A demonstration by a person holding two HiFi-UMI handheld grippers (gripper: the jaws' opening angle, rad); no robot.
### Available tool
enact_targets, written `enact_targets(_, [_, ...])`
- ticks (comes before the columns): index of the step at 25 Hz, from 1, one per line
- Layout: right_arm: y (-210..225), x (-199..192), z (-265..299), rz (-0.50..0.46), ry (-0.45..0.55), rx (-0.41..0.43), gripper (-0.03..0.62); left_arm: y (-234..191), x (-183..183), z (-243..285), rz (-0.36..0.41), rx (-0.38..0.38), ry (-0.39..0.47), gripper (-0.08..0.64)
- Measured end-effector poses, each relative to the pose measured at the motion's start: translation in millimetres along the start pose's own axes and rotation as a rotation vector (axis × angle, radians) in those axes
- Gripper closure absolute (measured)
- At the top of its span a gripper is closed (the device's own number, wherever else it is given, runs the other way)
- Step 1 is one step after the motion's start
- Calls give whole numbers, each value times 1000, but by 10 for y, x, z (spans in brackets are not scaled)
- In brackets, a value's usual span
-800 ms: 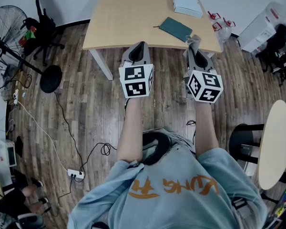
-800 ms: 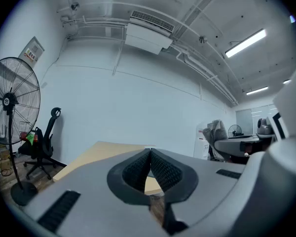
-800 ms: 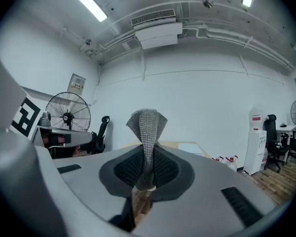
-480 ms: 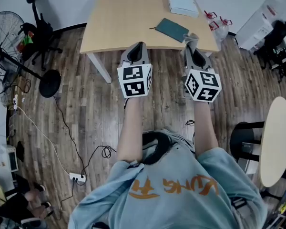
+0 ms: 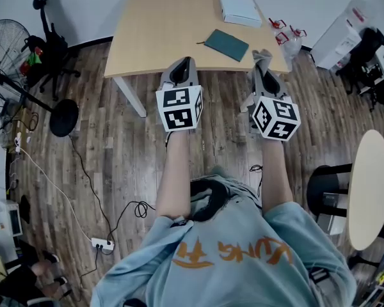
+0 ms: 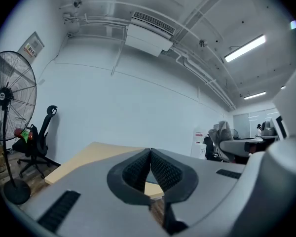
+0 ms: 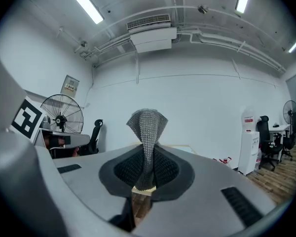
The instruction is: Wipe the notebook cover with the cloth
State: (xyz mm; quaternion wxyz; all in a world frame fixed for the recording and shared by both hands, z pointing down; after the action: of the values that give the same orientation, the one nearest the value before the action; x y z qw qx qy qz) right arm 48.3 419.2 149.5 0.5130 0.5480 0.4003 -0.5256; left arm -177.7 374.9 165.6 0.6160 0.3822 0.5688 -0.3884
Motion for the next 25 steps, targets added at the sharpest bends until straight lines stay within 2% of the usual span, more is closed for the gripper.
enact_targets(12, [248,-63,33,33,-3,-21,565,100,-93,128,5,-11,-25,541])
enact_targets(25, [576,-115,773,61,-22,4,565,-22,-227,836,1,8,-63,543])
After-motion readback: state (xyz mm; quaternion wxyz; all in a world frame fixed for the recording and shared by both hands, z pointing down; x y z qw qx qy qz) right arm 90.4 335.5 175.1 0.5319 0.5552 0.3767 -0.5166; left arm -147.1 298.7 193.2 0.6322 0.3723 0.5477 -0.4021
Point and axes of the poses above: the fingertips, and each gripper's own axes: z forward along the fingers, y to its right, x out of its top, the point moved 7 cm from there along -z, backward along the fingers, and after that the axes turned 9 degrees about z, right-handed, at the moved point
